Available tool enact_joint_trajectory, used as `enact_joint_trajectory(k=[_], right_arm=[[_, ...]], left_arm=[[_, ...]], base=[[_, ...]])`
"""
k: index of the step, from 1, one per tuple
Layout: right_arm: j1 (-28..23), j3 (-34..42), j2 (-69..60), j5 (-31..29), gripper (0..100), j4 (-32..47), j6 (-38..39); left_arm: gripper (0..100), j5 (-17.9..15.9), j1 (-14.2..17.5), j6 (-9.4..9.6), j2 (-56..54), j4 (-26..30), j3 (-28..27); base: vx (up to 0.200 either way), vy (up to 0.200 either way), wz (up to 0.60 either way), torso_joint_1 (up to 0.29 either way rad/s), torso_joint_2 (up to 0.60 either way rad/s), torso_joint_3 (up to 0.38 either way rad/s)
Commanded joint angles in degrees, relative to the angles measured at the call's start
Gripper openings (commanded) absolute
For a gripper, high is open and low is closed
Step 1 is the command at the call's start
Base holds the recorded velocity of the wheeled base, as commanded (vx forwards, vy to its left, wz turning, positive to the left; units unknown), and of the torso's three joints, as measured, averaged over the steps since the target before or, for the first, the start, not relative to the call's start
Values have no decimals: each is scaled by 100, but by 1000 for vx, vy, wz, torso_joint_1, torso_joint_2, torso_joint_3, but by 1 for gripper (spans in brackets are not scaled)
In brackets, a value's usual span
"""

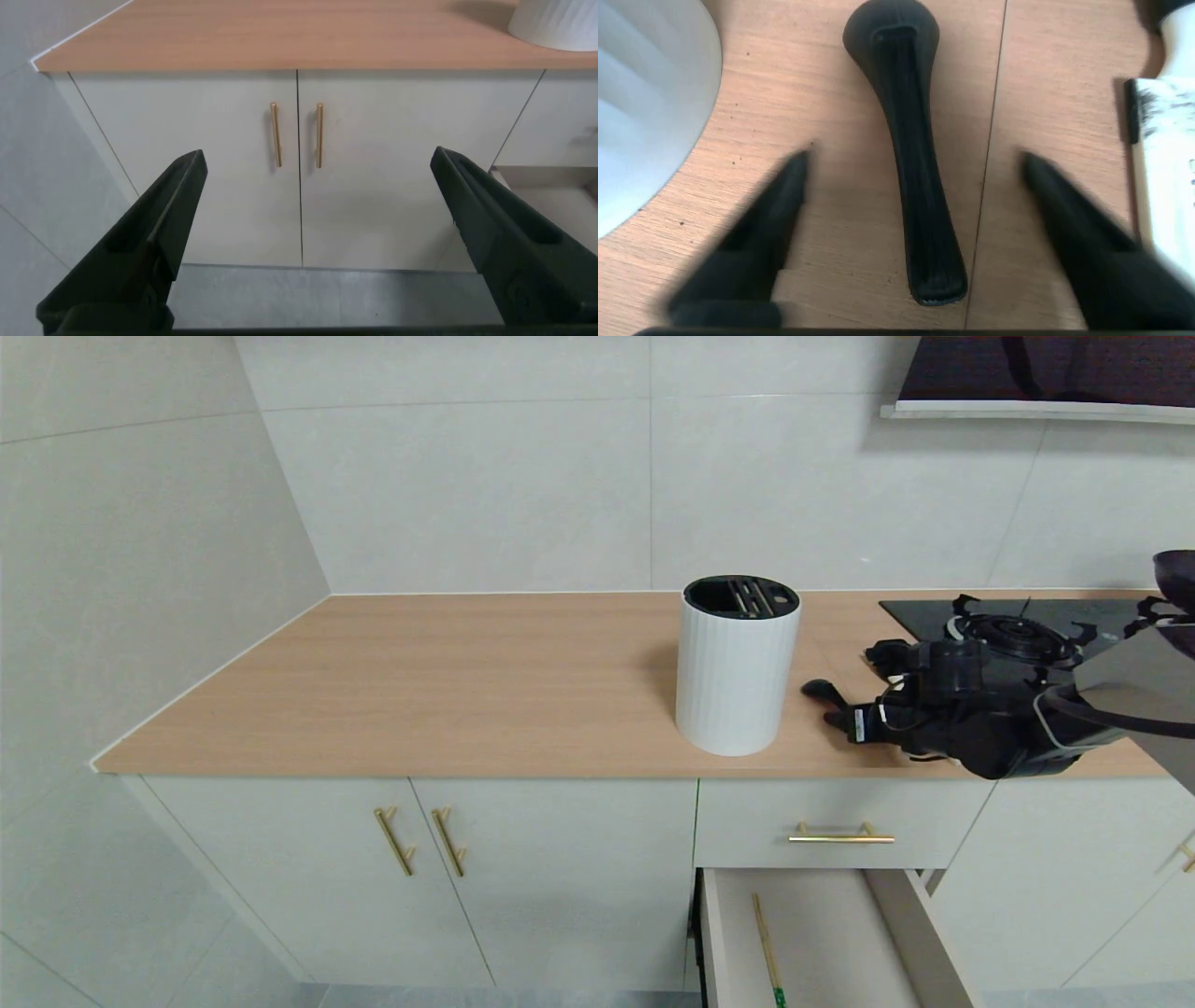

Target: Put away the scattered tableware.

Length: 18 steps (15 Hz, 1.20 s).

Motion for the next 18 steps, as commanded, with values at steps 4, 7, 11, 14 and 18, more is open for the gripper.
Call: enact_joint_trajectory(k=[4, 7, 11, 14, 18], right_arm=[[2, -1, 22, -1, 0, -1, -4], [2, -10, 22, -1, 0, 8, -4], [63, -27, -365, -458, 0, 456, 40], [125, 104, -1253, -607, 0, 1704, 611], [283, 808, -2571, -669, 0, 2776, 1314]], left_arm=[[100, 2, 0, -1, 2, 0, 0], [100, 2, 0, -1, 2, 0, 0], [100, 2, 0, -1, 2, 0, 0], [100, 2, 0, -1, 2, 0, 0], [100, 2, 0, -1, 2, 0, 0]], base=[[0, 0, 0, 0, 0, 0], [0, 0, 0, 0, 0, 0], [0, 0, 0, 0, 0, 0], [0, 0, 0, 0, 0, 0], [0, 0, 0, 0, 0, 0]])
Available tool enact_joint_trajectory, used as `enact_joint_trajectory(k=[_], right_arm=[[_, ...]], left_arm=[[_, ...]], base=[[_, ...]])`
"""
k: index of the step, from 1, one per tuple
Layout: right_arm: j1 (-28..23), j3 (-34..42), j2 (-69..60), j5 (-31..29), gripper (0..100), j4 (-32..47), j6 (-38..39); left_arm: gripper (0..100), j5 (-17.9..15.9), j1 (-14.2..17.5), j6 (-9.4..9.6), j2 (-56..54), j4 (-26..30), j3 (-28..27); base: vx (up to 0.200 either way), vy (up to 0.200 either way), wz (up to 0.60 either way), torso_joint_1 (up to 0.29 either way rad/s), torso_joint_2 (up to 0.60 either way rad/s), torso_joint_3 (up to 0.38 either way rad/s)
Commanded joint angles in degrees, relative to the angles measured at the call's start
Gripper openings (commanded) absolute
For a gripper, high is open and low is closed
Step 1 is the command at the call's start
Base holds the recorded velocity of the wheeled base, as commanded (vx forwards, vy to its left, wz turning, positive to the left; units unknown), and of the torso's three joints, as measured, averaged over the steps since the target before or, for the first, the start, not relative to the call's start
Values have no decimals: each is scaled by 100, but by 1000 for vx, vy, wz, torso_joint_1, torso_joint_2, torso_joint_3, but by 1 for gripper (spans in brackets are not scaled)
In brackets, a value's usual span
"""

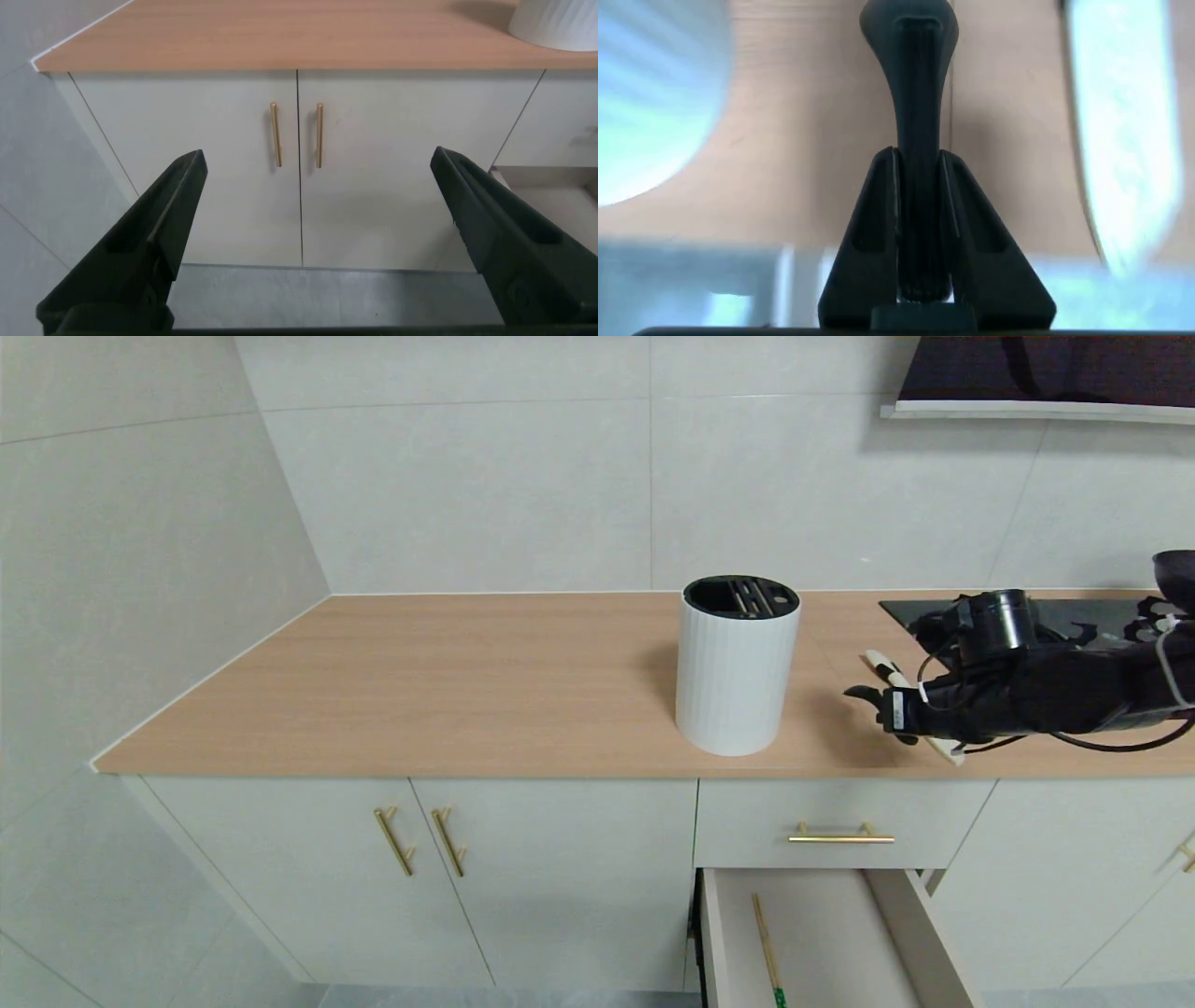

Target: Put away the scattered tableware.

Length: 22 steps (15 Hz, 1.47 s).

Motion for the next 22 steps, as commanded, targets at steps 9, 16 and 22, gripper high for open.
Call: enact_joint_trajectory(k=[9, 16, 22], right_arm=[[702, 2707, -2620, 11, 0, 225, 125], [649, 2918, -2260, 11, 0, 225, 116], [675, 3041, -1970, -6, 0, -47, 99]], left_arm=[[100, 2, 0, -1, 2, 2, 0], [100, 2, 0, -1, 2, 2, 0], [100, 2, 0, -1, 2, 2, 0]], base=[[0, 0, 0, 0, 0, 0], [0, 0, 0, 0, 0, 0], [0, 0, 0, 0, 0, 0]])
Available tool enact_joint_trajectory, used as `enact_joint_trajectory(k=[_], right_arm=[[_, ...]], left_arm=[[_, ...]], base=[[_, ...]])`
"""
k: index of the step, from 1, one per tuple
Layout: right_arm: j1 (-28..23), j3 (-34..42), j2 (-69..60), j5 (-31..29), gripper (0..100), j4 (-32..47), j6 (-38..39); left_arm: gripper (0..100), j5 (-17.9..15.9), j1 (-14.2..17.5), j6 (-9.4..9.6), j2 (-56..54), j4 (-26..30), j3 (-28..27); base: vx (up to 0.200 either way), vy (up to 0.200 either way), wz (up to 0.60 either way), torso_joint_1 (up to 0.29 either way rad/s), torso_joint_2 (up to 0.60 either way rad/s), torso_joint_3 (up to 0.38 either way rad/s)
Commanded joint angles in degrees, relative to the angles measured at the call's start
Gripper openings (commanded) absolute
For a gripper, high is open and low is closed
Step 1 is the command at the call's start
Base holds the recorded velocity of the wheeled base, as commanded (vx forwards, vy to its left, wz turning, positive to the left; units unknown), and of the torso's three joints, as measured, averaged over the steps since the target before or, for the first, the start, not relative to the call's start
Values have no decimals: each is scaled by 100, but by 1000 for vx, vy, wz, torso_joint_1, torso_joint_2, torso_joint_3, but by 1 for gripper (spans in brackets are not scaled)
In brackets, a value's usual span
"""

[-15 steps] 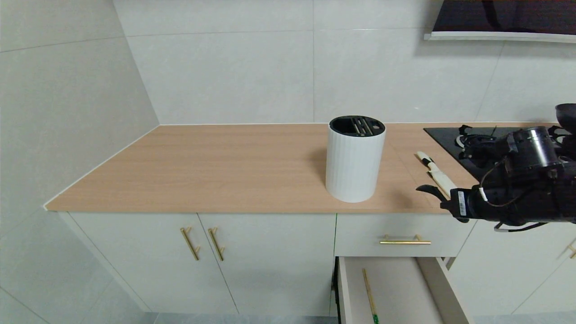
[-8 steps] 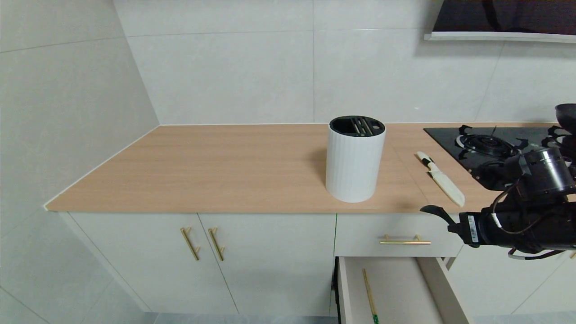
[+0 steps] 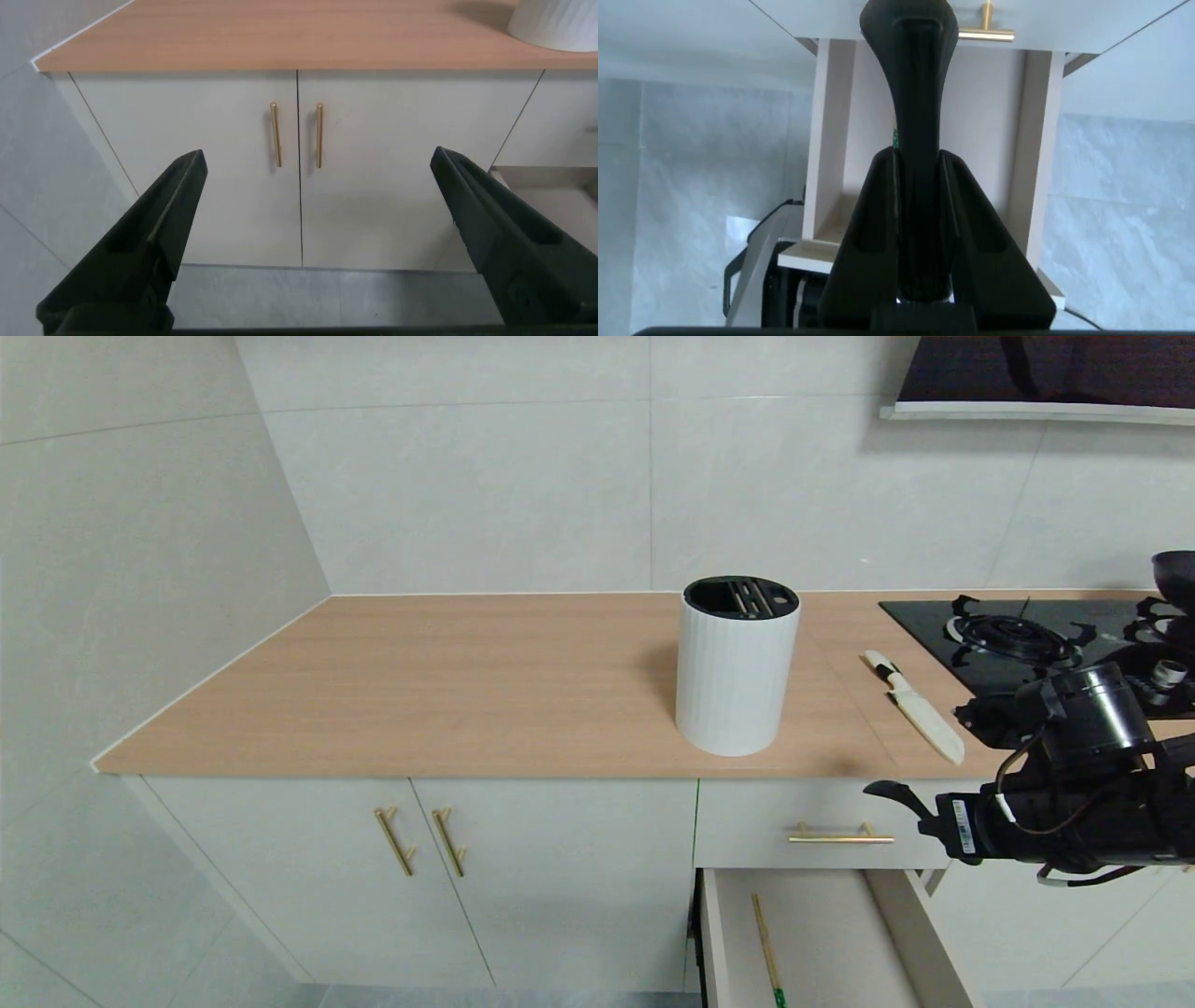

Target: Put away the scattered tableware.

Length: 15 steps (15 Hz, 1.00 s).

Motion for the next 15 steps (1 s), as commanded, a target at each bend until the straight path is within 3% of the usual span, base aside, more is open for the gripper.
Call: enact_joint_trajectory(k=[1, 15], right_arm=[[5, 63, 89, 1, 0, -61, -1], [14, 80, 221, 1, 0, -61, -80]], left_arm=[[100, 2, 0, -1, 2, 0, 0], [100, 2, 0, -1, 2, 0, 0]], base=[[0, 0, 0, -22, 56, 61], [0, 0, 0, -198, 468, 268]])
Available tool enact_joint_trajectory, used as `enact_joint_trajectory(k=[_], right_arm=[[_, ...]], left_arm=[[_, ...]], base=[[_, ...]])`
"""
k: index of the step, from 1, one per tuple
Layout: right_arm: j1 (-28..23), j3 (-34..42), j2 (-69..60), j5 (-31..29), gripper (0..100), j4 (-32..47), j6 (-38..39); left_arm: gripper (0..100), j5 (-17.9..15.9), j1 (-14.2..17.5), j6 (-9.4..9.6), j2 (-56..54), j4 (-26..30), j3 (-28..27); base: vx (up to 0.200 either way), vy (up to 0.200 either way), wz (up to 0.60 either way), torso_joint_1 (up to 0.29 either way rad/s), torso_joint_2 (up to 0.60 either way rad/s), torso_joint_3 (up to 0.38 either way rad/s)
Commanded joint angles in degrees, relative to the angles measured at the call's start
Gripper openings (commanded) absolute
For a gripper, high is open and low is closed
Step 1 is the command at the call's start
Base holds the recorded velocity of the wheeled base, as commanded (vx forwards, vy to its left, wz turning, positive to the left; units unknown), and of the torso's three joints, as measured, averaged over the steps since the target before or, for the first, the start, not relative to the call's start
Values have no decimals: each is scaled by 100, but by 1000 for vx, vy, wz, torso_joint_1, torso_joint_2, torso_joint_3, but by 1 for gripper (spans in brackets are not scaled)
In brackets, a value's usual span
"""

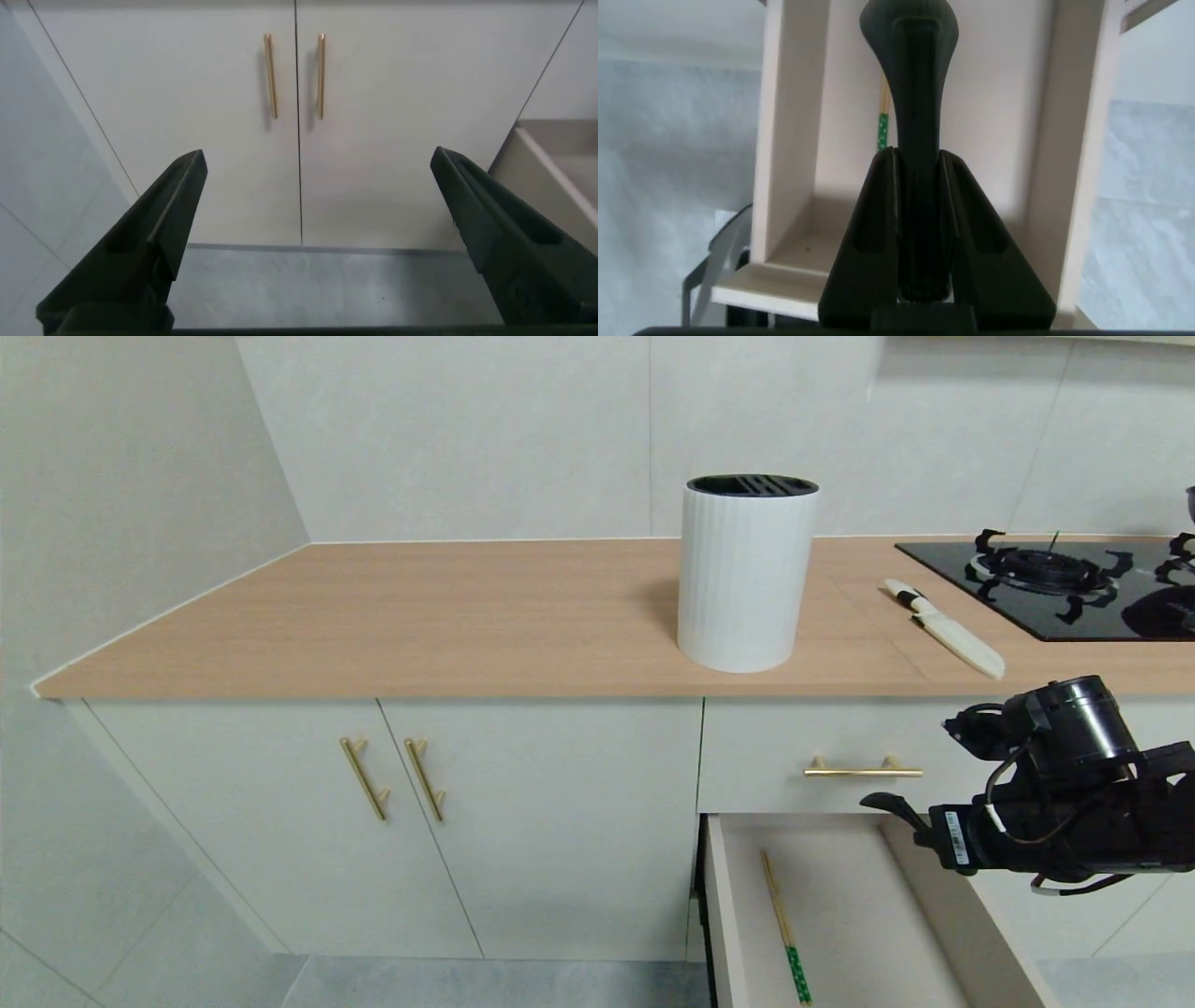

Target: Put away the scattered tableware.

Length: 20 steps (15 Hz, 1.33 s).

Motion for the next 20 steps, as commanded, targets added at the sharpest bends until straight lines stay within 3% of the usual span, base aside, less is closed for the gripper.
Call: enact_joint_trajectory(k=[1, 12, 17, 20], right_arm=[[3, 0, 44, 1, 0, -2, -1], [-6, 0, 70, 1, 0, -46, -10], [3, 0, 123, 10, 0, -142, -10], [12, 132, 325, 1, 0, -582, -10]], left_arm=[[100, 2, 0, -1, 2, 2, 0], [100, 2, 0, -1, 2, 2, 0], [100, 2, 0, -1, 2, 2, 0], [100, 2, 0, -1, 2, 2, 0]], base=[[0, 0, 0, -183, 481, 305], [0, 0, 0, -131, 443, 304], [0, 0, 0, -13, 49, 37], [0, 0, 0, 0, 0, 0]])
